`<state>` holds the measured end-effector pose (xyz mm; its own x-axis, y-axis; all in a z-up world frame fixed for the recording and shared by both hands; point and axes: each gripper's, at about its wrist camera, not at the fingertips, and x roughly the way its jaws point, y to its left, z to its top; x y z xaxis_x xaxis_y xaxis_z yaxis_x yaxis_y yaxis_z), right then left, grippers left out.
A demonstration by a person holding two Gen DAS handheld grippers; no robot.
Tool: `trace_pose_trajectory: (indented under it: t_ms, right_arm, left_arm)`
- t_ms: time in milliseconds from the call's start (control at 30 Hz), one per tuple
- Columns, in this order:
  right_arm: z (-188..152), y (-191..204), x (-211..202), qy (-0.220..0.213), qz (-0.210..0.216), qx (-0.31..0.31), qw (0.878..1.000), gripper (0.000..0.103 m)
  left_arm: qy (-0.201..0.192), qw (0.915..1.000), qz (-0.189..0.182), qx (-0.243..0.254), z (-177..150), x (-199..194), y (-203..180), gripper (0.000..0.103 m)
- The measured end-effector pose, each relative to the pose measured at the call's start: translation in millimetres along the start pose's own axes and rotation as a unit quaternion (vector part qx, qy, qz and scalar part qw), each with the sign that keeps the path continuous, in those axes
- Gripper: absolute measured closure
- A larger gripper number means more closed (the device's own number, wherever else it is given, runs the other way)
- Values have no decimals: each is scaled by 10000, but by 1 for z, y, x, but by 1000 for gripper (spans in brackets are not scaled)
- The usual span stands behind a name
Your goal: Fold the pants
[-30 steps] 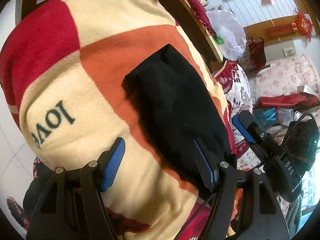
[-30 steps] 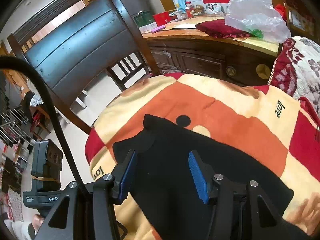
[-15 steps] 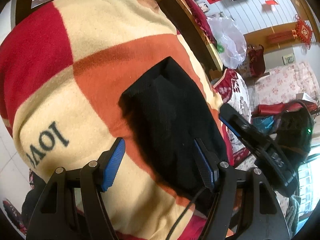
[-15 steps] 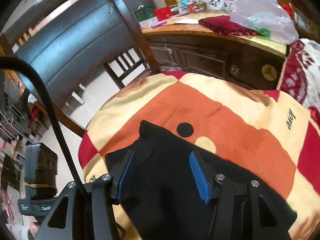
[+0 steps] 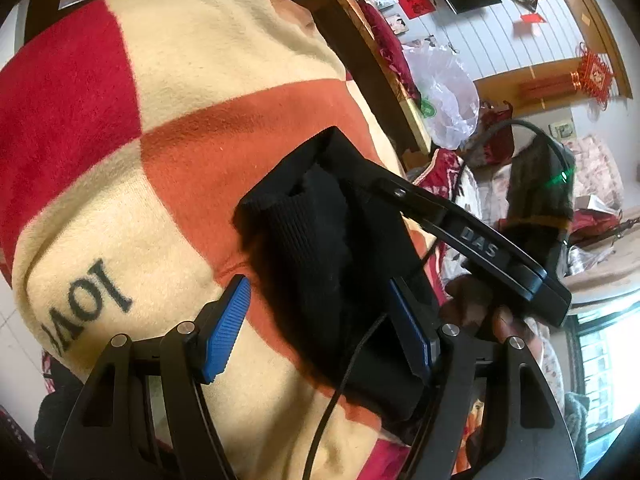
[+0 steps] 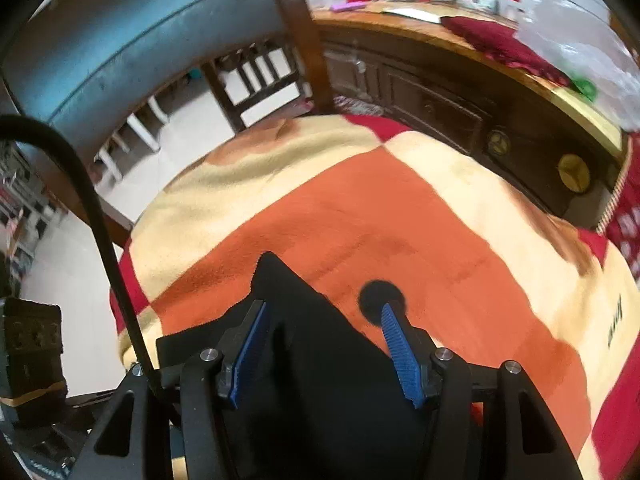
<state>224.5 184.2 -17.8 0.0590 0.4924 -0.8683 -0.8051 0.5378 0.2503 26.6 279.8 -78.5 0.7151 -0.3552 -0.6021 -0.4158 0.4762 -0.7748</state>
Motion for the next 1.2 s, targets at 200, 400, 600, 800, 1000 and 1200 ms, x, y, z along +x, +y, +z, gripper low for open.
trace_pose_trajectory:
  t_ms: [200,400,600,800,1000,1200]
  right_arm:
    - [13,12,24,478,-24,-441,9979,47]
    - [9,18,32,398,86,-519,9978,59]
    - [3,14,20,67,114,-359,9993,78]
    - [-2,10,-5,-346,393,-103,9986,83]
    - [2,13,-32,-588,513,1,9969,84]
    - [-1,15,-59,-894,543,40,9945,84]
  left_arm:
    - [10,9993,-298,-234,2,-1,9,33]
    - [68,9993,-354,-136,3,-2,8,38]
    - [380,9960,-587,-562,8,12,23,82]
    - [285,9968,-705,-243,5,0,9,85]
    - [188,9964,-821,-22,5,-14,-6,85]
    - [98,9960,-716,532,-1,-27,-38,85]
